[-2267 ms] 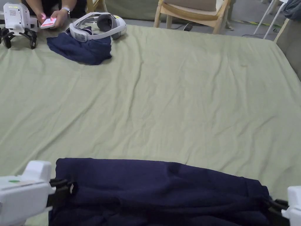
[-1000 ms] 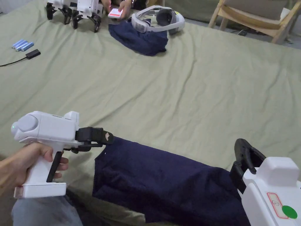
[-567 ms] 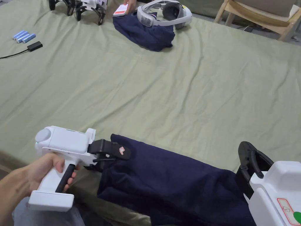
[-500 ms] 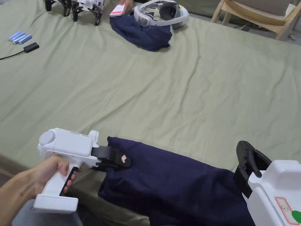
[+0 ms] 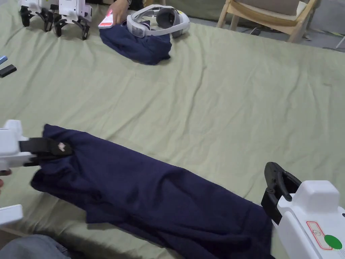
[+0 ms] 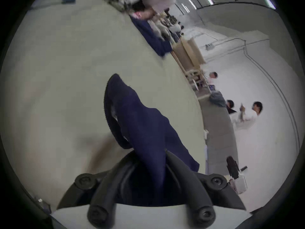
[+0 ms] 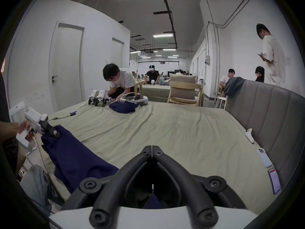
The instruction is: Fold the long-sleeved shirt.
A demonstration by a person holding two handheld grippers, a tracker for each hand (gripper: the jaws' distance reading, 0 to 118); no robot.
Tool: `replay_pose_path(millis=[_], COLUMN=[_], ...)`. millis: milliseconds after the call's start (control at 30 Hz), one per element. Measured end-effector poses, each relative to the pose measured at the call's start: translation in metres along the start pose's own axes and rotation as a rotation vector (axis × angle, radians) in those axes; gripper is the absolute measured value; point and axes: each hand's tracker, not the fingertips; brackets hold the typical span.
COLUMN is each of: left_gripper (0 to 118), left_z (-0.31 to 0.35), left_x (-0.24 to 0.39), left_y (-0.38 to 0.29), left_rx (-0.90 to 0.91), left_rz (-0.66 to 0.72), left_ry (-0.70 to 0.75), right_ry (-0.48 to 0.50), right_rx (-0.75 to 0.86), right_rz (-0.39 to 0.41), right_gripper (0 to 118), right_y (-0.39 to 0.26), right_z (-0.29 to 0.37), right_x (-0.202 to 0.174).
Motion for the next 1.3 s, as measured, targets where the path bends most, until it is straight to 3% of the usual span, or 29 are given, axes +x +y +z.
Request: replay_pose_path(millis=[100,167,300,533,700,767,833,867,900,1033,1167,1200,1233,1300], left_gripper=[12,12,12,12,14,27,80,100,111,111,109,95,74,19], left_z=[0.033,0.041,0.020,-0.118,-0.227,-0.249,-0.251,-0.244,-0.231,-0.170,-0.159,-0.167,-0.177,-0.203], left_x=[0.026,0.030,0.096,0.225,0.258,0.267,0.277,0.283,0.289,0.288,0.252,0.243,0.235,0.227], left_y=[-0.001,0.001,-0.031,-0.153,-0.219,-0.238,-0.247,-0.249,-0.250,-0.209,-0.168,-0.166,-0.167,-0.188], left_rx=[0.055,0.031,-0.019,-0.271,-0.332,-0.398,-0.459,-0.466,-0.410,-0.255,-0.162,-0.193,-0.241,-0.318], left_rz=[-0.037,-0.100,-0.199,-0.341,-0.266,-0.239,-0.248,-0.251,-0.276,-0.310,-0.192,-0.161,-0.149,-0.156], left_ry=[0.075,0.026,-0.108,-0.171,-0.120,-0.123,-0.156,-0.196,-0.241,-0.331,-0.167,-0.144,-0.121,-0.079], right_ry=[-0.012,-0.017,-0.016,-0.043,-0.095,-0.114,-0.135,-0.140,-0.146,-0.158,-0.146,-0.140,-0.138,-0.136], right_rx=[0.002,0.002,0.003,0.009,0.002,0.001,0.006,0.007,0.010,0.015,0.013,0.013,0.011,0.003], right_rz=[-0.011,-0.022,-0.044,-0.066,-0.089,-0.093,-0.099,-0.103,-0.109,-0.135,-0.144,-0.151,-0.151,-0.149], right_gripper=[0,0,0,0,0,0,0,0,0,0,0,0,0,0], right_y=[0.000,-0.001,-0.004,-0.009,-0.016,-0.016,-0.017,-0.017,-0.018,-0.021,-0.024,-0.025,-0.026,-0.028], right_z=[-0.002,-0.003,-0.005,0.012,0.025,0.031,0.037,0.038,0.040,0.042,0.039,0.039,0.038,0.036], right_x=[0.005,0.006,0.009,0.025,0.046,0.054,0.062,0.066,0.070,0.076,0.072,0.071,0.069,0.067])
